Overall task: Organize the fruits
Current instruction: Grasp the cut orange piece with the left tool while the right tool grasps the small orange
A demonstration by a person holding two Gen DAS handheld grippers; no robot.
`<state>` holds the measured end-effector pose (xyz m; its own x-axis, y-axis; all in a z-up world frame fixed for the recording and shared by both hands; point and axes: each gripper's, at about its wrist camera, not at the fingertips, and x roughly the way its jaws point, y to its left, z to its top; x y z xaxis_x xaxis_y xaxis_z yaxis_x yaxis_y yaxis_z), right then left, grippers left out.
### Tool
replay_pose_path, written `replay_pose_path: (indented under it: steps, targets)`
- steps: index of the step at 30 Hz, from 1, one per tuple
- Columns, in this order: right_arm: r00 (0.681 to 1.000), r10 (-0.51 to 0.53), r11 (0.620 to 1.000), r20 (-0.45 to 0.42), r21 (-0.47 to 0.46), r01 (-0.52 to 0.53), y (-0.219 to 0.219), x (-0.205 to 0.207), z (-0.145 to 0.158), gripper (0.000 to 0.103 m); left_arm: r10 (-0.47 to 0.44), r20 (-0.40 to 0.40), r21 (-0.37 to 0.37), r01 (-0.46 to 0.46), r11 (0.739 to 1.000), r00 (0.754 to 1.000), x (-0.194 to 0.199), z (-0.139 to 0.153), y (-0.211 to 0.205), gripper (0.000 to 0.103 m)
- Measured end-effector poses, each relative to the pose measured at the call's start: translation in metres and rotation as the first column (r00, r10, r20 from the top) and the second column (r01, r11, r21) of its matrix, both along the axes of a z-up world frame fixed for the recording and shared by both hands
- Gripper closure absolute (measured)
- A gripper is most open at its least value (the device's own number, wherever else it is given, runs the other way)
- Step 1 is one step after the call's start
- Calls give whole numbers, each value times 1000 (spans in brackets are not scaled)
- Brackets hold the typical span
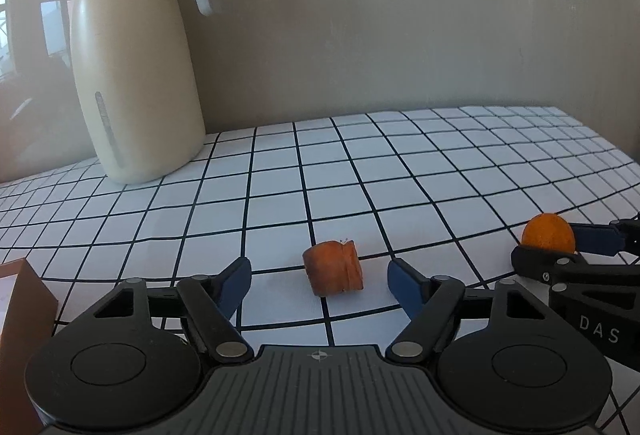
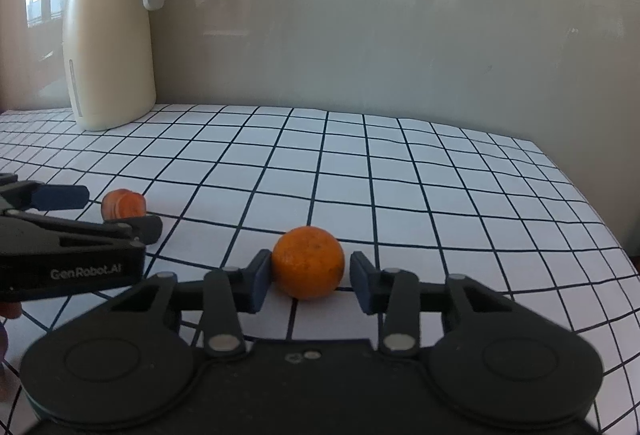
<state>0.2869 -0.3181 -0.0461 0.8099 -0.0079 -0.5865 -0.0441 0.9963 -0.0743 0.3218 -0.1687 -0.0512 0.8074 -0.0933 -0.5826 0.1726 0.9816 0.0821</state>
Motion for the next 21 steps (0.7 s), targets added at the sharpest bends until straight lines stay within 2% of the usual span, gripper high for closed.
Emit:
replay_pose_path:
  steps: [2,3,5,21]
  targets:
    - [1000,0,1000,1,3,0,1,1,0,73,-9,3,-6,9,1000,1000,0,1,-1,44]
    - [1000,-1,1000,0,6,1,1,1,0,73,-18,5,-8,18,1000,1000,0,1,-1,57]
    - [1000,-4,1000,0,19,4,-1,2,-1,74,-25,12,-6,25,1000,1000,-1,1,-3,72]
    - [999,-37,998,18,49,36,-2,-12,11,74,-39,75,3,39,999,996,-40,13,7,72]
